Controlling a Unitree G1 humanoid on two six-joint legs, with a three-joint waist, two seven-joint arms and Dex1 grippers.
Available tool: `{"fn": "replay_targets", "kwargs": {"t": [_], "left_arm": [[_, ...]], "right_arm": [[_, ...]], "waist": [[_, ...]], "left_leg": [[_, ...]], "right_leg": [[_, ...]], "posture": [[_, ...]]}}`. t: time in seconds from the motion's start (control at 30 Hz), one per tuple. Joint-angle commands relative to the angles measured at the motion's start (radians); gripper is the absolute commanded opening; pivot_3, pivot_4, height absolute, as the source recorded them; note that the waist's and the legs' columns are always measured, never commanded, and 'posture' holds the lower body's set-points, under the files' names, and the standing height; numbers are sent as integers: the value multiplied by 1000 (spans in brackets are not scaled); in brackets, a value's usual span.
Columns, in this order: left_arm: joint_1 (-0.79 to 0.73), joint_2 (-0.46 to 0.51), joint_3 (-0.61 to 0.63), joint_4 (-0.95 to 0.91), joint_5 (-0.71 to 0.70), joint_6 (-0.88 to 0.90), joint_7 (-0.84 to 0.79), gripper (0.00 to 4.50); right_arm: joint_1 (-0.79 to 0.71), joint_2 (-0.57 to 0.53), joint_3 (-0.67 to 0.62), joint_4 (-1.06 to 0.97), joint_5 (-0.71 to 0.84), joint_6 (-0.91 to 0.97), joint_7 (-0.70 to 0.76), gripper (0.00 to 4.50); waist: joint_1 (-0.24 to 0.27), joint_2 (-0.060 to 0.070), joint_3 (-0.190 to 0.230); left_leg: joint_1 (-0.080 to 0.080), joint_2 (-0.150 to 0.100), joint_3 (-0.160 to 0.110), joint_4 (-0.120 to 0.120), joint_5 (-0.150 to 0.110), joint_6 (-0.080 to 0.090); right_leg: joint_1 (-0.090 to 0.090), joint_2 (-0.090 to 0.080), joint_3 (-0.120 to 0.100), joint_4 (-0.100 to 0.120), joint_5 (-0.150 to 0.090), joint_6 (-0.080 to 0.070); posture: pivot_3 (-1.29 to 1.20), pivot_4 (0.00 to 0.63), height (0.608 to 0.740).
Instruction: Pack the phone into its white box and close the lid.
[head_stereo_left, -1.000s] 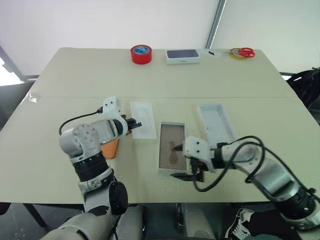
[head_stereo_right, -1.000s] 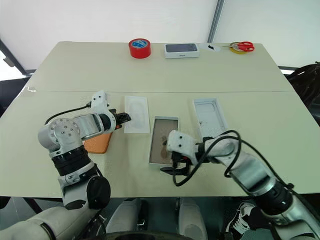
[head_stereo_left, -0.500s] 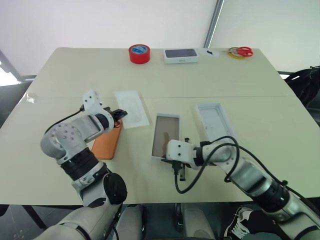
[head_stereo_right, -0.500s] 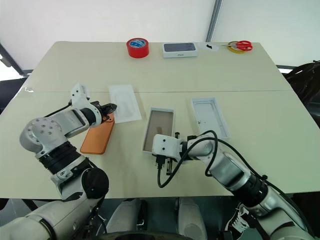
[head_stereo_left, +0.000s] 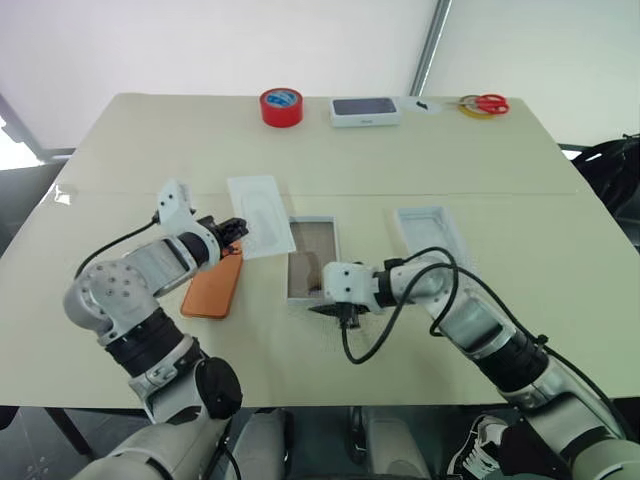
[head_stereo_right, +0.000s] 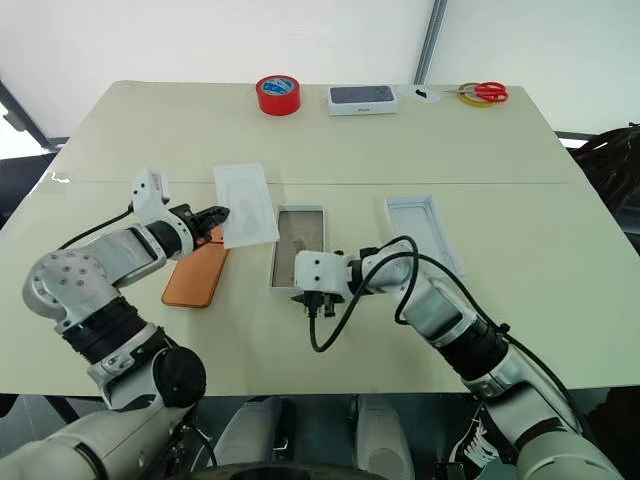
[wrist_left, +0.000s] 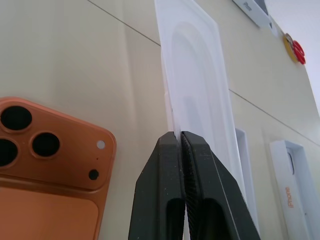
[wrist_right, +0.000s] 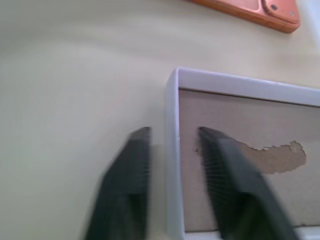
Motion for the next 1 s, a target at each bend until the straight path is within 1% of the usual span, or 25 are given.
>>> {"fn": "replay_targets", "kwargs": {"t": [0.03, 0.13, 0.3, 0.47, 0.63, 0.7, 0.73, 0.83, 0.93, 1.0], "left_arm": [[17, 7, -55, -42, -64, 9, 2, 0], [61, -11, -142, -68, -113, 9, 10, 0], [120, -18, -235, -87, -148, 9, 39, 0], [135, -48, -266, -89, -180, 9, 71, 0], [153, -66, -292, -93, -212, 9, 96, 0], [153, -67, -291, -93, -221, 9, 108, 661], [152, -67, -289, -92, -226, 9, 113, 903], [143, -74, -268, -102, -251, 9, 125, 2305], [133, -73, -242, -111, -280, 9, 139, 2305], [129, -63, -220, -120, -300, 9, 147, 2305]], "right_arm": [[6, -10, -99, -93, 62, 6, 10, 2872], [31, -65, -210, -163, 148, 65, 45, 2872], [52, -126, -299, -190, 195, 107, 46, 2872], [69, -145, -326, -186, 195, 113, 31, 2872], [74, -143, -322, -177, 183, 102, 10, 2872], [72, -141, -320, -170, 181, 96, 4, 2948], [70, -140, -319, -165, 180, 94, 1, 2948], [59, -133, -313, -147, 175, 88, -7, 2948], [41, -117, -304, -116, 161, 85, -23, 2948], [17, -86, -296, -80, 147, 91, -56, 2948]], "waist": [[0, 0, 0], [4, 0, 0], [1, 0, 0], [1, 0, 0], [2, 0, 0], [2, 0, 0], [2, 0, 0], [2, 0, 0], [2, 0, 0], [0, 0, 0]], "left_leg": [[0, 0, 0, 0, 0, 0], [0, 0, 0, 0, 0, 0], [0, 0, 0, 0, 0, 0], [0, 0, 0, 0, 0, 0], [-1, 0, 0, 0, 0, 1], [-1, 0, 0, 0, 0, 1], [-1, 0, 0, 0, 0, 1], [-1, 0, 0, 0, 0, 1], [-1, 0, 0, 0, 0, 1], [-1, 0, 0, 0, 0, 1]], "right_leg": [[0, 0, 0, 0, 0, 0], [0, -1, 0, 0, 0, 0], [0, -1, 0, -1, 0, -1], [0, 0, 0, 0, -2, -3], [0, 0, 0, -1, -2, -3], [0, 0, 0, -1, -2, -3], [0, 0, 0, -1, -2, -3], [0, 0, 0, -1, -2, -3], [0, 0, 0, -1, -2, -3], [0, 0, 0, -1, -2, -3]], "posture": [[0, 150, 740], [0, 150, 740], [0, 150, 740], [0, 150, 740], [0, 150, 740], [0, 150, 740], [0, 150, 740], [0, 150, 740], [0, 150, 740], [0, 150, 740]]}}
